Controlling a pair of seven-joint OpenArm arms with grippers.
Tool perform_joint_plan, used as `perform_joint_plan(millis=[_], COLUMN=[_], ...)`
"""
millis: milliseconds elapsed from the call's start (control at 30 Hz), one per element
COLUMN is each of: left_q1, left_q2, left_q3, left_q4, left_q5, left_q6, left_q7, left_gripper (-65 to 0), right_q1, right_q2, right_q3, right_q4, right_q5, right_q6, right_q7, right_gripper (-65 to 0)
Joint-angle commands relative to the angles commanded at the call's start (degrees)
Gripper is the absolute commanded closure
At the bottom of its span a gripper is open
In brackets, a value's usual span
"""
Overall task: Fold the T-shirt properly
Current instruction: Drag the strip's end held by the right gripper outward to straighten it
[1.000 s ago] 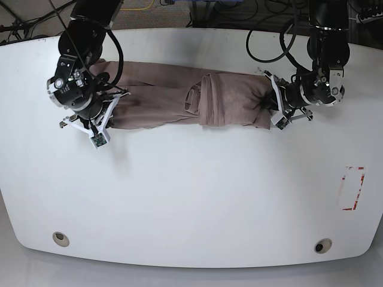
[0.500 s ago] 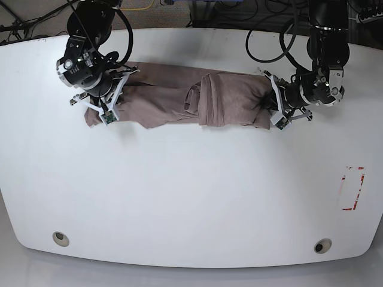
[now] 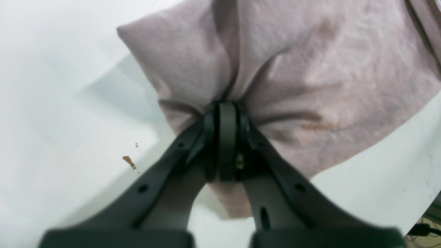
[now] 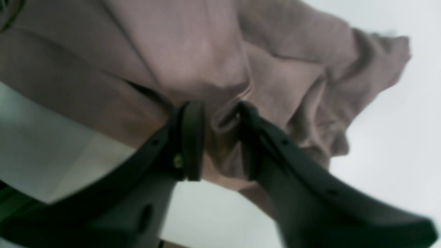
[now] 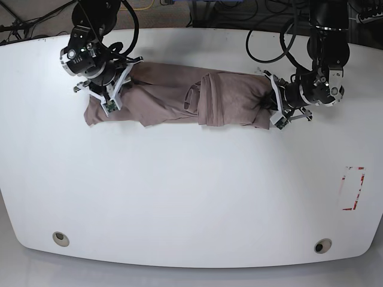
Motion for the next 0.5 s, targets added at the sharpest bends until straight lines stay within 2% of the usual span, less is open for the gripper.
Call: perform_joint_plan(millis=[67, 133, 267, 367, 500], left_q1=[0.0, 0.0, -0.09, 0.0, 0.0], left_q2=[0.0, -0.09, -0.26, -0.26, -0.26], left_q3=[0.0, 0.0, 0.0, 0.0, -0.09], left_q4=[0.0, 0.0, 0.0, 0.0, 0.0], left_q5=[0.0, -0.09, -0.09, -0.18, 0.0], left_q6=[0.0, 0.0, 0.0, 0.0, 0.0], left_q7=[0.0, 0.0, 0.0, 0.0, 0.0], left_gripper=[0.0, 0.0, 0.0, 0.0, 0.0], right_q1=[-0.26, -0.35, 0.18, 0.18, 1.49], right_q2=[-0.09, -0.09, -0.53, -0.62, 0.79], right_q3=[0.35, 0.79, 4.57, 11.52, 16.26], right_q4=[-0.09, -0.09, -0.18, -0.44, -1.67], right_q5=[0.0, 0.0, 1.93, 8.97, 15.82], right_q6=[0.0, 0.0, 0.0, 0.0, 0.0], right_q7=[0.0, 0.18, 0.18, 0.18, -0.18], right_gripper=[-39.6, -43.4, -44.7, -45.0, -45.2])
